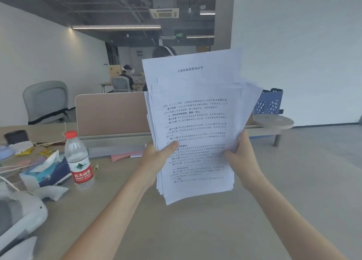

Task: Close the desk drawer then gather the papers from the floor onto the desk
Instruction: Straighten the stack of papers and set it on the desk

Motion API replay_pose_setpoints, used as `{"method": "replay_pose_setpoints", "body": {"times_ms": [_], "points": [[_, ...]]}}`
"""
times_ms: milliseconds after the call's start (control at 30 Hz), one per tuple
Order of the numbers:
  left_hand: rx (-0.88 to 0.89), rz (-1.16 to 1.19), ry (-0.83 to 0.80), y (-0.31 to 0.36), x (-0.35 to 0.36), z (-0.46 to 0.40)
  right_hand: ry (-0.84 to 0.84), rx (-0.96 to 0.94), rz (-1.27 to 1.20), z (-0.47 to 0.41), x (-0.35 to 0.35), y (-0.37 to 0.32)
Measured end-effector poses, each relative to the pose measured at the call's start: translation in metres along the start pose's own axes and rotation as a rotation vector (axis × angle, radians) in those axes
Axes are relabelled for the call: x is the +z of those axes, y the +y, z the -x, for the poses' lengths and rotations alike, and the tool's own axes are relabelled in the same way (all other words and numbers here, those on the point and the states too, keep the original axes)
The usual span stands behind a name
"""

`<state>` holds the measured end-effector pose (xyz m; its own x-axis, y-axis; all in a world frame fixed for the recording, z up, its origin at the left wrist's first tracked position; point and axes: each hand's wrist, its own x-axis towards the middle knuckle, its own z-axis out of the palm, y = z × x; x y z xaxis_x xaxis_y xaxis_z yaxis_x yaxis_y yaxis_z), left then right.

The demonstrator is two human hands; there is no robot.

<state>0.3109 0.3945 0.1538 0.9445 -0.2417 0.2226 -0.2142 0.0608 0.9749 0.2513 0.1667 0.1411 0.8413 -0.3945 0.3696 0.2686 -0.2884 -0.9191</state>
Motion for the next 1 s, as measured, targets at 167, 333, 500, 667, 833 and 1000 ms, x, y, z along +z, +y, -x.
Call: {"method": "replay_pose_setpoints", "body": {"times_ms": [167, 333, 500, 667, 833, 1000], "points": [[-0.023, -0.022, -0.017, -0.012, 0.009, 0.002, 0.015, 0.019, -0.019, 0.007, -0.007, 0.011], [-0.029, -0.012, -0.039, -0.018, 0.011, 0.016, 0.015, 0.044, -0.033, 0.022, -0.010, 0.013], [-0.027, 0.000, -0.053, -0.010, 0.022, 0.039, -0.013, 0.040, -0.049, 0.034, -0.021, 0.012], [-0.026, 0.000, -0.032, -0.001, 0.033, 0.059, -0.050, 0.036, -0.061, 0.046, -0.036, 0.006], [-0.072, -0.003, -0.015, -0.003, 0.039, 0.068, -0.093, 0.042, -0.073, 0.051, -0.046, 0.005], [-0.087, 0.039, -0.049, -0.005, 0.043, 0.071, -0.109, 0.056, -0.145, 0.054, -0.055, 0.012]]}}
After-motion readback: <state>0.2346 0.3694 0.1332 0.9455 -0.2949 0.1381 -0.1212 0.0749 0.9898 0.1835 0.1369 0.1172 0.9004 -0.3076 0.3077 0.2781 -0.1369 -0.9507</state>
